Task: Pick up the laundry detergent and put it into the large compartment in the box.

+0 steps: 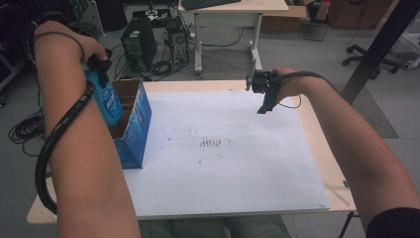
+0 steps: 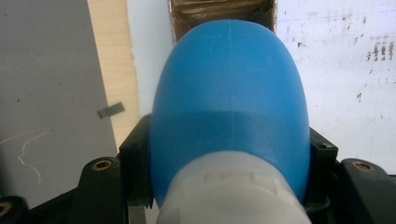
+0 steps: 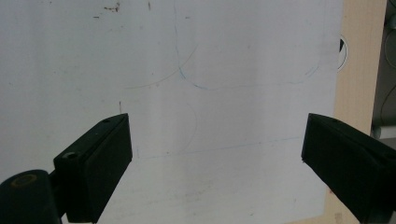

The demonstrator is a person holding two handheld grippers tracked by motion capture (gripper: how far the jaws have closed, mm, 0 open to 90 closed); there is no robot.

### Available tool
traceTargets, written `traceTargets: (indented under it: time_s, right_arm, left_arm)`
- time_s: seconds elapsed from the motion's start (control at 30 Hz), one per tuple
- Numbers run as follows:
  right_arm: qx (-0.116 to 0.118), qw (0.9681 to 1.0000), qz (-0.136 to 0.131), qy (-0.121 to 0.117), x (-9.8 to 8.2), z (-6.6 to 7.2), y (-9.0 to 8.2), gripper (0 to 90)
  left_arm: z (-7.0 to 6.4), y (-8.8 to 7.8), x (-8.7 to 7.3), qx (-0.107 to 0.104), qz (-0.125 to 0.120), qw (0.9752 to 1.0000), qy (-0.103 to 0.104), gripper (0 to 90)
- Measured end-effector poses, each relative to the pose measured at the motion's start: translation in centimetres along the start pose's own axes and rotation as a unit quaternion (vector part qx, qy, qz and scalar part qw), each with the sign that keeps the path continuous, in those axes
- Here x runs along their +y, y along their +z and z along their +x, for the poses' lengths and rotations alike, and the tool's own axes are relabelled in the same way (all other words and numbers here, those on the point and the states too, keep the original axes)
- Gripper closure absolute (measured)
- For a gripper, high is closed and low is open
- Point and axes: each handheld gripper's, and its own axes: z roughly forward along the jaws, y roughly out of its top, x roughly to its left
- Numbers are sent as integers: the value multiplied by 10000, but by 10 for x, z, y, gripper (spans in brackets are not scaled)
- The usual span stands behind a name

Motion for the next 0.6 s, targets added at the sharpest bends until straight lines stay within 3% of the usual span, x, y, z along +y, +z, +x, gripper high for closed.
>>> traceTargets:
  time_s: [0.6]
  right_arm:
    - [23,10000,10,-13,2,1,3,86]
  left_arm:
    - [1,24,2,-42,151,9999,-24,377]
